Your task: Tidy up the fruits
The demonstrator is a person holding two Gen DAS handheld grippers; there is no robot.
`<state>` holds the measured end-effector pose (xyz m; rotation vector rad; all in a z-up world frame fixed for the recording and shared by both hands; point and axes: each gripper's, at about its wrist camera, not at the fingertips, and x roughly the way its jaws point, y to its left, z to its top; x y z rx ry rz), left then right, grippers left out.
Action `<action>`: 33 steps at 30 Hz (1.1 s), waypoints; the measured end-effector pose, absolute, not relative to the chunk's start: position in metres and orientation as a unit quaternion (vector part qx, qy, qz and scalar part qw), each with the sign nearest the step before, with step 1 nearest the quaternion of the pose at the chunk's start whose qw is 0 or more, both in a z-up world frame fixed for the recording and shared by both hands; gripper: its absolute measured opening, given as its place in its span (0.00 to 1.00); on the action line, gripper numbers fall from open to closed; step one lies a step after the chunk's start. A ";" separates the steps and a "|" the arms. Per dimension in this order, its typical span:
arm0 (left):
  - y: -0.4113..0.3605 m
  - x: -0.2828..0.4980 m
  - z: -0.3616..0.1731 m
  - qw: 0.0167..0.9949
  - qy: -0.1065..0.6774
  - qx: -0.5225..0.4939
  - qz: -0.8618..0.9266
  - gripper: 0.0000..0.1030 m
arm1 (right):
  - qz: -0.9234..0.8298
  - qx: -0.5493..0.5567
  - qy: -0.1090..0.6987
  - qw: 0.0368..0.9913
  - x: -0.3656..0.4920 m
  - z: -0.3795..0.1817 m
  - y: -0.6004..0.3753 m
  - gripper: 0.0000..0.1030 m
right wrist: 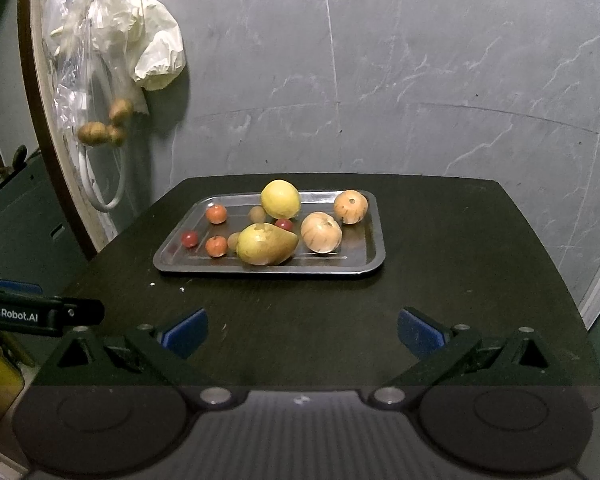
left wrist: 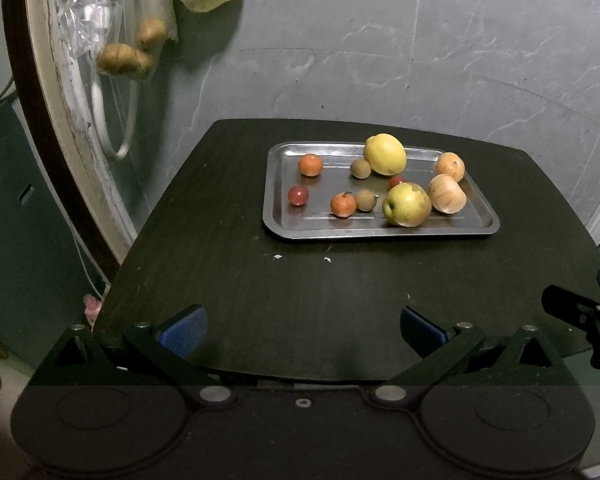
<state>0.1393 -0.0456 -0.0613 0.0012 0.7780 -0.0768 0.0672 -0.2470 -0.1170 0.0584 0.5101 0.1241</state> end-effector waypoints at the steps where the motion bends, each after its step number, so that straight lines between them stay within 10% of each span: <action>1: -0.045 0.140 -0.062 0.924 0.380 0.001 -0.038 0.99 | 0.062 0.029 0.252 0.965 0.068 -0.117 -0.248 1.00; 33: -0.053 0.185 -0.072 0.907 0.419 0.025 -0.018 0.99 | 0.061 0.053 0.286 0.955 0.116 -0.129 -0.247 1.00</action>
